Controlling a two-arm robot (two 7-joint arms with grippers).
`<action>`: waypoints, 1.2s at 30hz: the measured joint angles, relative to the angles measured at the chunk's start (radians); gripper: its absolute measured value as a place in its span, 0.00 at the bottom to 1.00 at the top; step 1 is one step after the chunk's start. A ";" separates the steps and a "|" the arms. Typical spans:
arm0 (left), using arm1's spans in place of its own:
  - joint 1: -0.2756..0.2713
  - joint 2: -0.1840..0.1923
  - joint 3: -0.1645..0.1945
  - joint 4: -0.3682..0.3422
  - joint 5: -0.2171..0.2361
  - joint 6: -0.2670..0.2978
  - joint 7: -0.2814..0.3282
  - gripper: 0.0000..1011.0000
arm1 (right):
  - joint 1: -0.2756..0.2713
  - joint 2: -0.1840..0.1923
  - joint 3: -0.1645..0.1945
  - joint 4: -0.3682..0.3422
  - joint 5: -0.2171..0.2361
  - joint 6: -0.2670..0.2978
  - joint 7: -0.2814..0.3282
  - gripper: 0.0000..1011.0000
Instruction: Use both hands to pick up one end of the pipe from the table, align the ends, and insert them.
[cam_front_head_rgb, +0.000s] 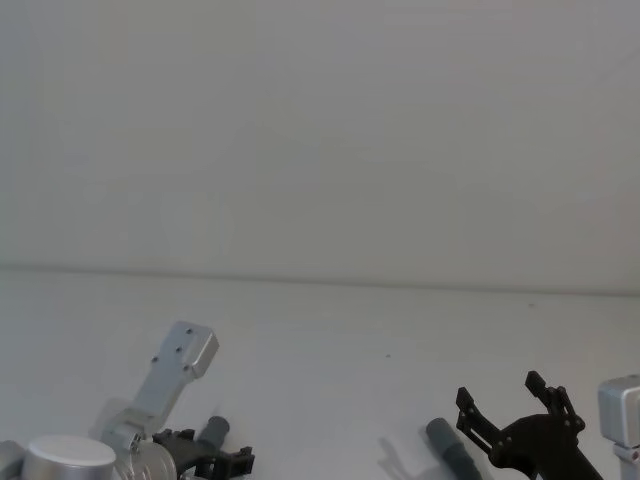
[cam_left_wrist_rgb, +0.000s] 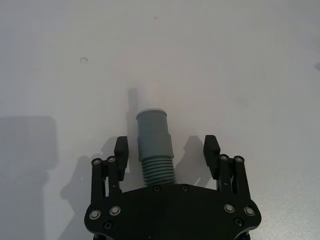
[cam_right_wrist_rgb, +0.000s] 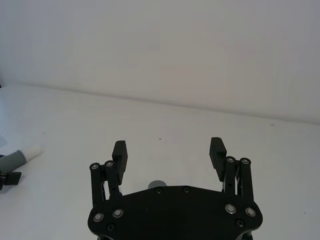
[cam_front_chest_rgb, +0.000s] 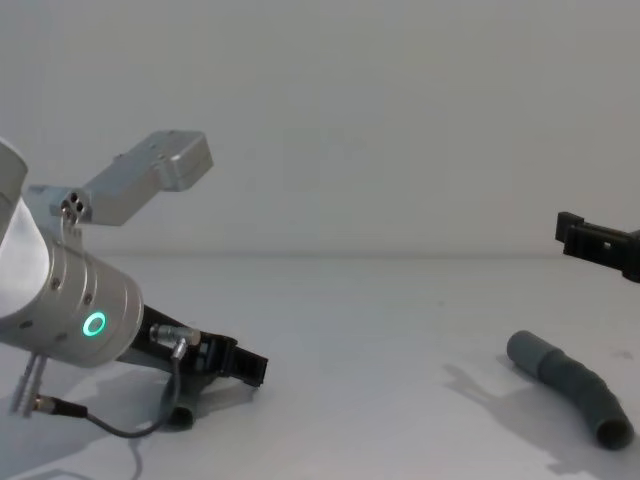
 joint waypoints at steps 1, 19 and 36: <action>0.000 -0.001 0.000 0.000 0.001 0.000 0.000 0.87 | 0.000 0.000 0.000 0.000 0.000 0.000 0.000 0.99; -0.002 -0.004 0.000 0.003 0.002 0.003 0.001 0.35 | 0.000 0.000 0.000 0.000 0.000 0.000 0.000 0.99; -0.002 -0.005 0.000 0.004 0.002 0.004 0.001 0.35 | 0.000 0.000 0.000 0.000 0.000 0.000 0.000 0.99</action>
